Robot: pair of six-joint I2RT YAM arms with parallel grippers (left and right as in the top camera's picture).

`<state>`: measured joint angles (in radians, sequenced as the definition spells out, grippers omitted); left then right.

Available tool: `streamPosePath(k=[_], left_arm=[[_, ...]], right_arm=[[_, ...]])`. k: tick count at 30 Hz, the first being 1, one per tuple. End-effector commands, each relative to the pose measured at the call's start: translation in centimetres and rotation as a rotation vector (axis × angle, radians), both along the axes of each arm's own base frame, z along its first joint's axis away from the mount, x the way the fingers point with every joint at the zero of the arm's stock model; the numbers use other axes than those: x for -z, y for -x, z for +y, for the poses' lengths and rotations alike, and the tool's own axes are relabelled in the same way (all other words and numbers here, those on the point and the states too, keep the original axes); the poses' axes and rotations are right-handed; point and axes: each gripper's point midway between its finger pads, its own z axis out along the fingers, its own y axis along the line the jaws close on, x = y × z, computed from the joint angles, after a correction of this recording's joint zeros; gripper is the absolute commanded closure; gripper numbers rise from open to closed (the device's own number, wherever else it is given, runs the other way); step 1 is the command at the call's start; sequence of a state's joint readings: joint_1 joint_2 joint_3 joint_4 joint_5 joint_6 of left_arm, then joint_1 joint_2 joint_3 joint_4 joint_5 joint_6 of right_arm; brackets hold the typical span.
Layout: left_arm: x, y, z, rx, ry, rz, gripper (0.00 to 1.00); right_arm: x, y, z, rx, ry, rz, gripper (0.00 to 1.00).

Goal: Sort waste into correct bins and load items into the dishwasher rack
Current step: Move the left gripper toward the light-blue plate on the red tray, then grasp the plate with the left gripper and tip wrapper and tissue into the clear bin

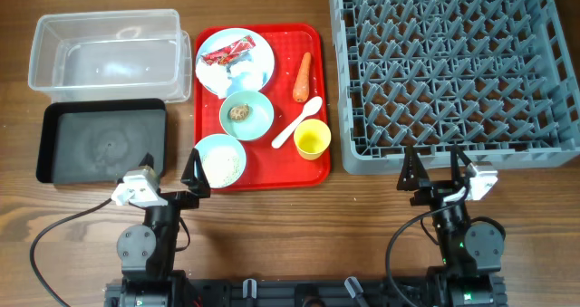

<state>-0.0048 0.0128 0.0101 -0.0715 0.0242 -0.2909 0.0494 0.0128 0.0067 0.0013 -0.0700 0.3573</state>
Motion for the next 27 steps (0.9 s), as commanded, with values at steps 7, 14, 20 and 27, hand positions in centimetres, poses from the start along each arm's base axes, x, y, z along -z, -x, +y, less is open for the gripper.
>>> streamPosePath(k=[7,14,20,27], left_arm=[[-2.8,0.5,-2.0,0.116,0.023,-0.052,0.0],[-12.2,0.5,-2.9,0.164,0.045,0.028,0.0],[-18.2,-4.0,-4.8,0.269,0.085,0.26,0.0],[-17.6,-17.3,-7.8,0.295,0.085,0.613,0.0]], right_arm=[[-6.4,1.7,3.1,-0.188,0.002,-0.169,0.0],[-16.3,3.5,4.5,-0.273,0.042,-0.245,0.0],[-19.5,-0.1,6.0,-0.362,0.078,0.06,0.0],[-17.1,-5.9,7.0,-0.461,0.137,0.494,0.0]])
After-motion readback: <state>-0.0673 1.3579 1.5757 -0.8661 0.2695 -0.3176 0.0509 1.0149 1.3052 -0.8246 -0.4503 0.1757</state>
